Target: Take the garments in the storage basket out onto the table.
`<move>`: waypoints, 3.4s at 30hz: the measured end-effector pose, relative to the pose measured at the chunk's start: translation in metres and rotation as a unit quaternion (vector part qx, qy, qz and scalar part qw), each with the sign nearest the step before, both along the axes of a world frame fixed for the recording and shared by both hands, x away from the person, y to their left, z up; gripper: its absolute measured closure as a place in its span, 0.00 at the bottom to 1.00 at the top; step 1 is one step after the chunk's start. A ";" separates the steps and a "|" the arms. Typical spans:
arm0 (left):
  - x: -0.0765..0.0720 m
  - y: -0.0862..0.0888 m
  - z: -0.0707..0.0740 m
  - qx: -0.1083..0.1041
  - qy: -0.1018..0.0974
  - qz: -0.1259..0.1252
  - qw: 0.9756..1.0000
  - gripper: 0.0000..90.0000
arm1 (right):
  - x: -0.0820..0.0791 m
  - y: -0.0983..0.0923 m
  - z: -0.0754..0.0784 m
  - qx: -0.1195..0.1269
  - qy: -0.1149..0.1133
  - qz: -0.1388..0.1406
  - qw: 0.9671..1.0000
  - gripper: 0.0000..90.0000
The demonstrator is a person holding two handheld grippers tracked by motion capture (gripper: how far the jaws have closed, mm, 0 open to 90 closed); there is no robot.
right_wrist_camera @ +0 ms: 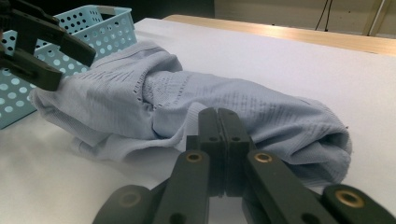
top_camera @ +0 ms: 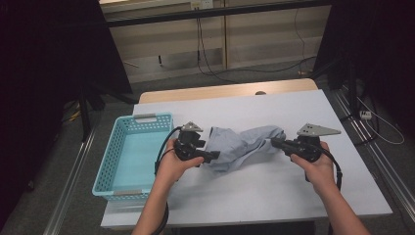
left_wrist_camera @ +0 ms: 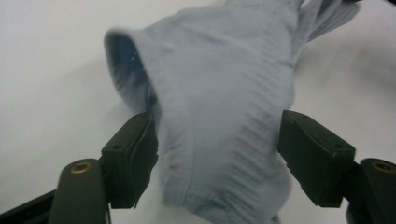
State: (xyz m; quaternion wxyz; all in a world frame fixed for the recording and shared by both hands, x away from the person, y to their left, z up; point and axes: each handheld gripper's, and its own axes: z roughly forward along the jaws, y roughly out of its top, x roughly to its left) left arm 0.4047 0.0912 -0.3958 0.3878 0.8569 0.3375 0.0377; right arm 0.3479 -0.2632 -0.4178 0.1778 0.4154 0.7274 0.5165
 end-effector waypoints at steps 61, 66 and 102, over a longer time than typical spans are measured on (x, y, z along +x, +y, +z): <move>0.016 0.003 -0.027 0.022 -0.004 0.065 0.998 0.33 | -0.020 -0.002 -0.023 -0.059 0.022 0.033 0.998 1.00; 0.019 0.000 -0.029 0.029 0.001 0.072 0.997 0.49 | -0.020 -0.004 -0.023 -0.058 0.020 0.031 0.998 1.00; 0.021 0.000 -0.008 -0.026 -0.018 0.091 0.995 0.21 | -0.033 -0.014 -0.018 -0.069 0.017 0.024 0.997 1.00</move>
